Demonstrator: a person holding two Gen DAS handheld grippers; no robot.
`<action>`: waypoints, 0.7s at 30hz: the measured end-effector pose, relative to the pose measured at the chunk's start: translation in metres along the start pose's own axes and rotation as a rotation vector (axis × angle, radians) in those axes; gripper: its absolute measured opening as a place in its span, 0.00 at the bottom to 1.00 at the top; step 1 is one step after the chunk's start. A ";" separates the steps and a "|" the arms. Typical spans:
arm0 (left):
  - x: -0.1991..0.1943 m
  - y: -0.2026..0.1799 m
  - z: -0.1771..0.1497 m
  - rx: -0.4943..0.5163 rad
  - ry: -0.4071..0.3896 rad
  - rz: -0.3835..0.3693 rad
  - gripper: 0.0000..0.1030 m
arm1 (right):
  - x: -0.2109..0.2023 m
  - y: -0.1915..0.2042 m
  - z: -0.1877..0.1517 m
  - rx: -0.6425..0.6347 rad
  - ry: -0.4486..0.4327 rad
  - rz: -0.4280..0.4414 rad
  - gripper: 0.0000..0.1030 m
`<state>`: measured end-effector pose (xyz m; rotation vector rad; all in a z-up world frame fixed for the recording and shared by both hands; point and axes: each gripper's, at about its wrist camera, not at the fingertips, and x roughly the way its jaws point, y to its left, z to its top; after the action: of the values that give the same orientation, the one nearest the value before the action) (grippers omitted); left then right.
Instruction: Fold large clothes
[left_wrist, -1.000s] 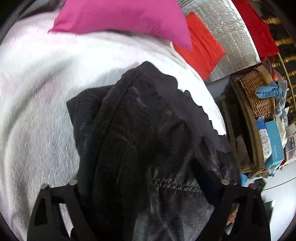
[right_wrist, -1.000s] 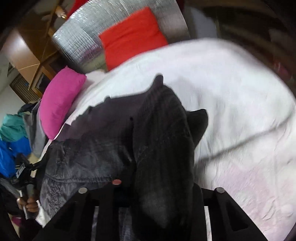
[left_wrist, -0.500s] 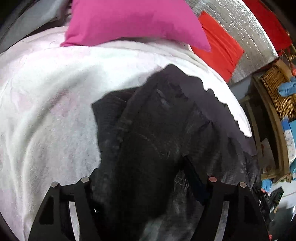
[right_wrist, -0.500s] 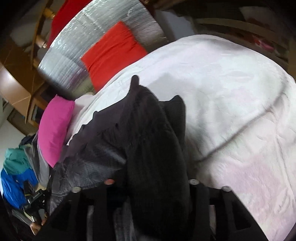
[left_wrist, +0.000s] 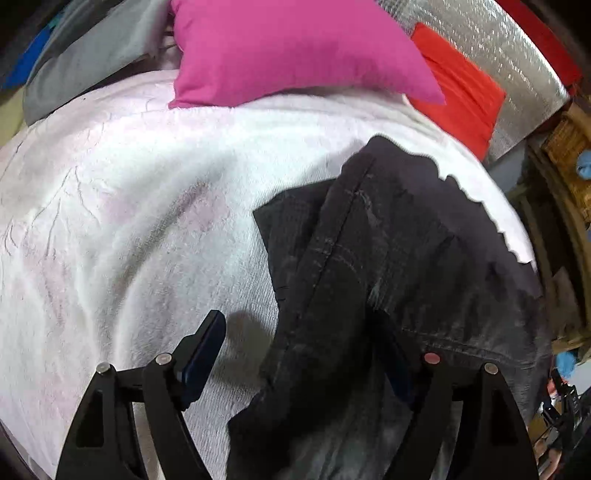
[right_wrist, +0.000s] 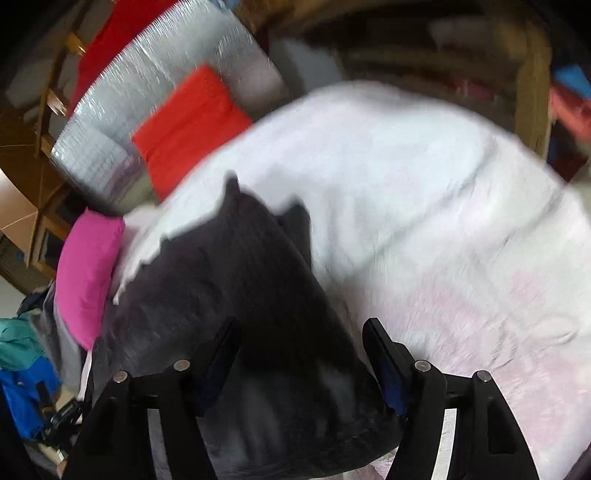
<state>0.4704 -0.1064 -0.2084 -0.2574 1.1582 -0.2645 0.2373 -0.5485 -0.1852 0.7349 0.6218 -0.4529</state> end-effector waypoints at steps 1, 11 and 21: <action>-0.007 0.003 0.000 -0.007 -0.022 -0.003 0.78 | -0.012 0.007 0.002 -0.010 -0.058 0.029 0.69; -0.029 -0.043 -0.012 0.244 -0.157 0.082 0.79 | 0.050 0.052 0.021 -0.120 0.083 0.004 0.38; -0.005 -0.062 -0.025 0.367 -0.117 0.263 0.85 | 0.058 0.059 0.015 -0.181 0.066 -0.054 0.34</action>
<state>0.4408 -0.1647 -0.1934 0.1995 0.9936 -0.2213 0.3199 -0.5299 -0.1869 0.5641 0.7359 -0.4168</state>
